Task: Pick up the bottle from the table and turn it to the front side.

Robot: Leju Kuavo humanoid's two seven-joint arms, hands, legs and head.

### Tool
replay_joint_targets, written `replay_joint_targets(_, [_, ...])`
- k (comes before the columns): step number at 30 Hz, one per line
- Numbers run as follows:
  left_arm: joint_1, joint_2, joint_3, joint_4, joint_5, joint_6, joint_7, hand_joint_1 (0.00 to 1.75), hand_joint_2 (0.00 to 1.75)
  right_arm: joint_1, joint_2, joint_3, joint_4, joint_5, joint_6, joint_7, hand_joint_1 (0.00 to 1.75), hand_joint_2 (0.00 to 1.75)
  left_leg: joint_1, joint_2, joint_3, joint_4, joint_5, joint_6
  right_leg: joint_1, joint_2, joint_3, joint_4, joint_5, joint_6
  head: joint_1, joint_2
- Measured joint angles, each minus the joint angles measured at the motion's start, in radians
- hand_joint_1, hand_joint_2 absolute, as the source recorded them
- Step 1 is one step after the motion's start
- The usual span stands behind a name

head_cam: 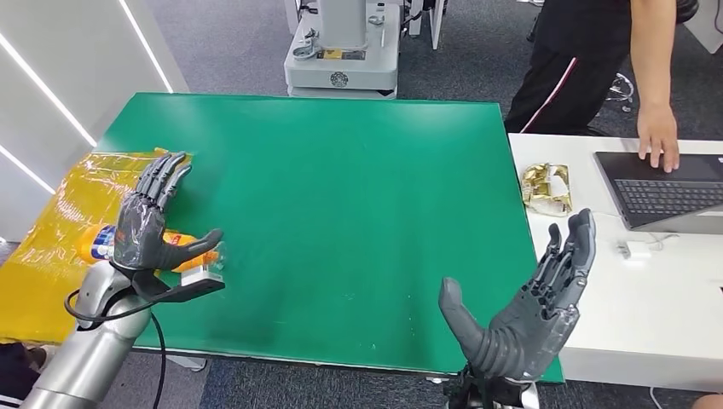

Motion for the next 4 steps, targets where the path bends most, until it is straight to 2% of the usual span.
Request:
replay_joint_targets(3, [-0.026, -0.095, 0.003, -0.002, 0.312, -0.117, -0.019, 0.0, 1.75, -0.001, 0.001, 0.0, 0.004, 0.0, 0.0, -0.018, 0.0, 1.75, 0.0, -0.002, 0.0, 0.0, 0.0, 0.0, 0.0, -0.002, 0.001, 0.0, 0.0, 0.0, 0.0, 0.0])
replay_joint_targets(4, [-0.03, -0.113, 0.003, -0.002, 0.363, -0.136, -0.02, 0.0, 1.75, -0.001, 0.001, 0.0, 0.005, -0.001, 0.0, -0.022, 0.0, 1.75, 0.0, -0.002, 0.0, 0.0, 0.0, 0.0, 0.0, -0.002, 0.001, 0.0, 0.0, 0.0, 0.0, 0.0])
